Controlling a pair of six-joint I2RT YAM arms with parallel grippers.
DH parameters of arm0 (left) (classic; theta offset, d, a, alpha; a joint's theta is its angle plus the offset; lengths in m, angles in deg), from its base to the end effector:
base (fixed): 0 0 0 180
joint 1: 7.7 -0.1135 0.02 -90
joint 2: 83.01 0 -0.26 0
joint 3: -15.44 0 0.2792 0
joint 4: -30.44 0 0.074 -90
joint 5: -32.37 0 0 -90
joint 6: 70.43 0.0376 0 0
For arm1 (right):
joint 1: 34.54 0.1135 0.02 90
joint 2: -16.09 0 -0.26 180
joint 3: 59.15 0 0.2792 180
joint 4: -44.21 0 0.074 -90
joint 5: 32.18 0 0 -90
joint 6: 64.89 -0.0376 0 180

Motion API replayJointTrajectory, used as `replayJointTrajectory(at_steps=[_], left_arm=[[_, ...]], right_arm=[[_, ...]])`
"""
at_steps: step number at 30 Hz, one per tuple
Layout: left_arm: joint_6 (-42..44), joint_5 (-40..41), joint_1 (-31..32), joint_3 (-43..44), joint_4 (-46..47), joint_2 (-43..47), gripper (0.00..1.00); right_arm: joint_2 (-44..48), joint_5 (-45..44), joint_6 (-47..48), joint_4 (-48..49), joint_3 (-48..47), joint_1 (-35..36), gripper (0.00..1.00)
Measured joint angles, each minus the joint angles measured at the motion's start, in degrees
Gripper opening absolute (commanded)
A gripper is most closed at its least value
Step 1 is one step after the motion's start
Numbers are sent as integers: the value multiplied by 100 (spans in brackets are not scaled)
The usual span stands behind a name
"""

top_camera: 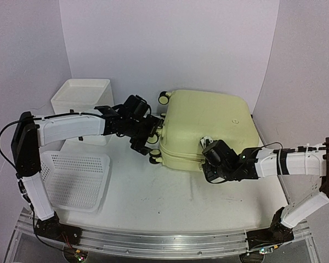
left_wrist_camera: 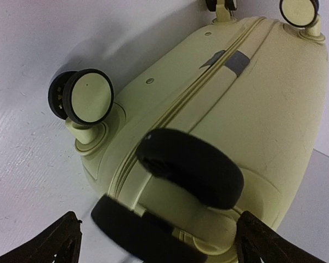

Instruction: Open, take out, and arrange the luggage

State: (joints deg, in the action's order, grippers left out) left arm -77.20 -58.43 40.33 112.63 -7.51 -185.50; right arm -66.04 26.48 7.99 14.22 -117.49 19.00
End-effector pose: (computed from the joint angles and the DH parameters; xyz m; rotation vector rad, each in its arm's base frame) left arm 0.2909 -0.3242 0.2651 -1.1033 2.4552 -1.1146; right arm 0.1955 0.2317 0.1728 -0.5235 2.2733 -0.0923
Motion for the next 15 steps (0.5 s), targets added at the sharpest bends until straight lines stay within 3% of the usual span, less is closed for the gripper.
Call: replayJointTrajectory(at_steps=[9,15], left_arm=[[-693,348,-35,599,-11,-691,60],[-837,551,-17,614,-4,-710,46]], right_arm=[[-4,-39,219,-37,-9,0,0],[44,-127,378,-223,-9,0,0]])
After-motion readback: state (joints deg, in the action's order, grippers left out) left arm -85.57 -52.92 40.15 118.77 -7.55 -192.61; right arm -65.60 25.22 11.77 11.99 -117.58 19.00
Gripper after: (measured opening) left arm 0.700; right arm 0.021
